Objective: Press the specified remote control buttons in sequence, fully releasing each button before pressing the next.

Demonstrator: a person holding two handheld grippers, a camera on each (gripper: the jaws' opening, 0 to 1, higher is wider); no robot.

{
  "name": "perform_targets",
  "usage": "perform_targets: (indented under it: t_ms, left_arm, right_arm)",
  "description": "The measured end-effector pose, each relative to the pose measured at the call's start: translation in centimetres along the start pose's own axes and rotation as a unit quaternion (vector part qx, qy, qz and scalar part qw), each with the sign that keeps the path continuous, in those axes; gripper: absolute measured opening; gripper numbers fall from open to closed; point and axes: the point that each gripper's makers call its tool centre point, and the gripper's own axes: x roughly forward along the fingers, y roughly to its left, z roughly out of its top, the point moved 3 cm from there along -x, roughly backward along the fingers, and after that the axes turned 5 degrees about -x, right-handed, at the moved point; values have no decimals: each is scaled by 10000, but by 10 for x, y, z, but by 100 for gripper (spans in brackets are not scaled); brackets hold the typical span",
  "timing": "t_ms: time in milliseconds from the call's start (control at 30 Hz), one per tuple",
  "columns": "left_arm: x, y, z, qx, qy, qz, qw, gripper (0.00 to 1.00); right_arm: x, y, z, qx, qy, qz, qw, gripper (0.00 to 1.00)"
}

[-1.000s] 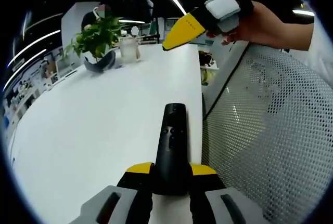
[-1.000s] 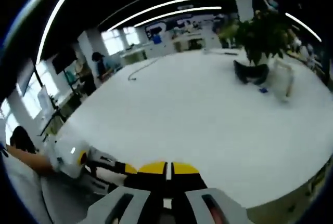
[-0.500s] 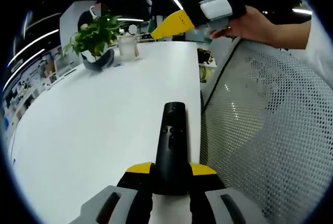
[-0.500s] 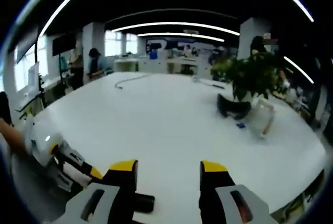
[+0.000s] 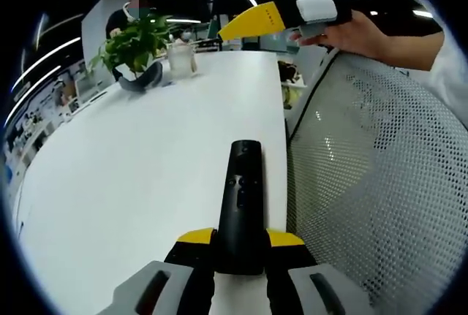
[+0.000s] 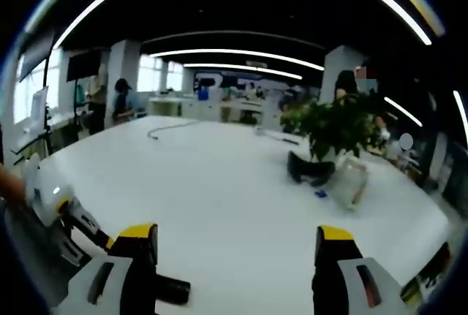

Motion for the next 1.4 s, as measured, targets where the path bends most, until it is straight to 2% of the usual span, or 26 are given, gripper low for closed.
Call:
perform_targets:
  t_ms: [133,300,500,833,1033,1400]
  left_arm:
    - [-2,5,-2,0,60,18,10000,24]
    - [-5,7,-4,79,190,-86,9998,24]
    - [-5,17,-2,148,306,-151,9993,23]
    - [-8,45,2,374,563,-107,9977,23]
    - [-8,61,2,350,685,-125,9970,23]
    - [-13,93,2,496,884,74,9948,23]
  right_arm:
    - [2,3,-3,-85,124,66,9999,88]
    - [1,2,-3,-96,106,50,9999,81]
    - [1,1,-2,-142,98,8,9999,80]
    - [2,0,-3,-174,125,-23,9998,80]
    - [3,0,-6,-221,219,-39,9995,78]
    - [5,2,-10,-210,335,41,9992,77]
